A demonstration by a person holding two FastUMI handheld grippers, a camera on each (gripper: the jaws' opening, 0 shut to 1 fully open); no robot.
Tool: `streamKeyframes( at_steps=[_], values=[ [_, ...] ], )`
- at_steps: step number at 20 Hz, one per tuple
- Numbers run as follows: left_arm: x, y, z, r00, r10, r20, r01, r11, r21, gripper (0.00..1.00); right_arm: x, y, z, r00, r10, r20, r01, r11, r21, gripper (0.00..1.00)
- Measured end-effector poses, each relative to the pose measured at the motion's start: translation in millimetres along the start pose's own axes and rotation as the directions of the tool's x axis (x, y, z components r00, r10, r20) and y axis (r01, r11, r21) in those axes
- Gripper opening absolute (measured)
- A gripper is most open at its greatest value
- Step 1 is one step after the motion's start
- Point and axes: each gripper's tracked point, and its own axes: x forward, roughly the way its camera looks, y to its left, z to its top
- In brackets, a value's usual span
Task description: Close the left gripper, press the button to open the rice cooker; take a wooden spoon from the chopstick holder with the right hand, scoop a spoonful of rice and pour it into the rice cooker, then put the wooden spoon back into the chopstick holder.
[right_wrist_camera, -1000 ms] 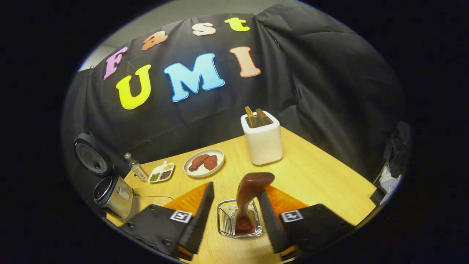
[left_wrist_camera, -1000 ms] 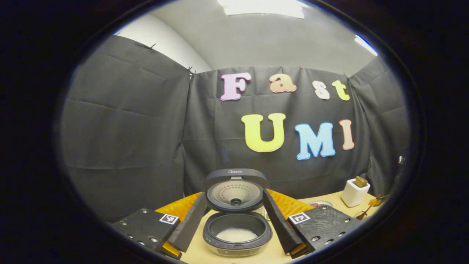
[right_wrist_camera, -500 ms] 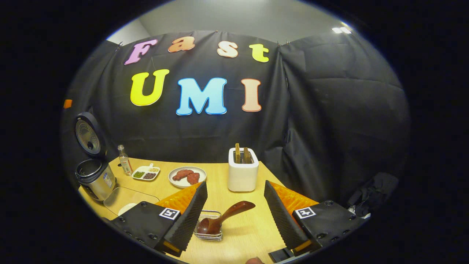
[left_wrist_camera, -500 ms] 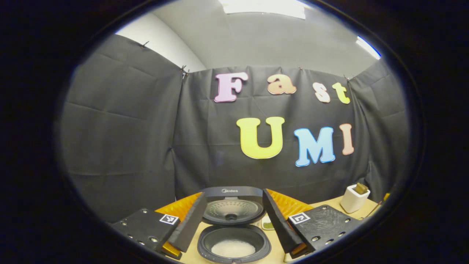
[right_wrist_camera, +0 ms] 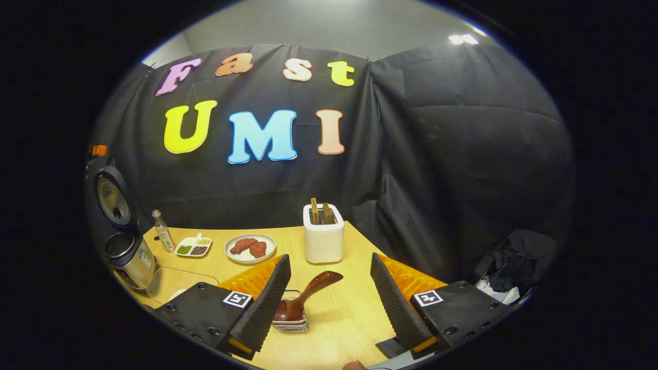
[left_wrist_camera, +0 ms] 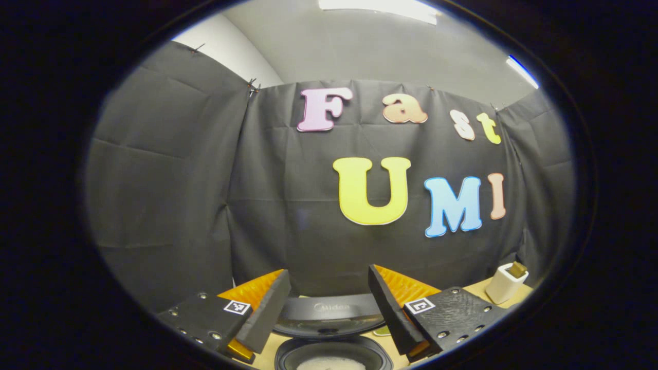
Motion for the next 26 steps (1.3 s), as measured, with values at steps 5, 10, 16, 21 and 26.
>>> streamKeyframes(
  at_steps=[5, 10, 16, 21, 26],
  values=[
    [37, 6, -42, 0.995, 0.003, -0.101, -0.003, 1.000, -0.002, 0.93, -3, 9, 0, 1.000, -0.002, -0.008, 0.002, 1.000, -0.011, 0.98],
    [18, 2, -47, 0.997, 0.015, -0.074, -0.015, 1.000, 0.002, 0.95, -2, 17, 8, 1.000, 0.027, 0.005, -0.027, 0.999, -0.020, 0.98],
    [-35, -2, -74, 0.994, 0.010, -0.109, -0.010, 1.000, 0.000, 0.98, 3, 27, 8, 0.995, 0.096, -0.002, -0.096, 0.995, -0.020, 0.98],
    [-76, -7, -106, 0.987, 0.007, -0.164, -0.006, 1.000, 0.003, 0.97, 6, 37, 4, 0.987, 0.158, -0.012, -0.158, 0.987, -0.024, 0.98],
    [-109, -12, -143, 0.974, 0.002, -0.225, -0.001, 1.000, 0.007, 0.95, 4, 43, 2, 0.980, 0.198, -0.018, -0.199, 0.980, -0.030, 0.98]
  ],
)
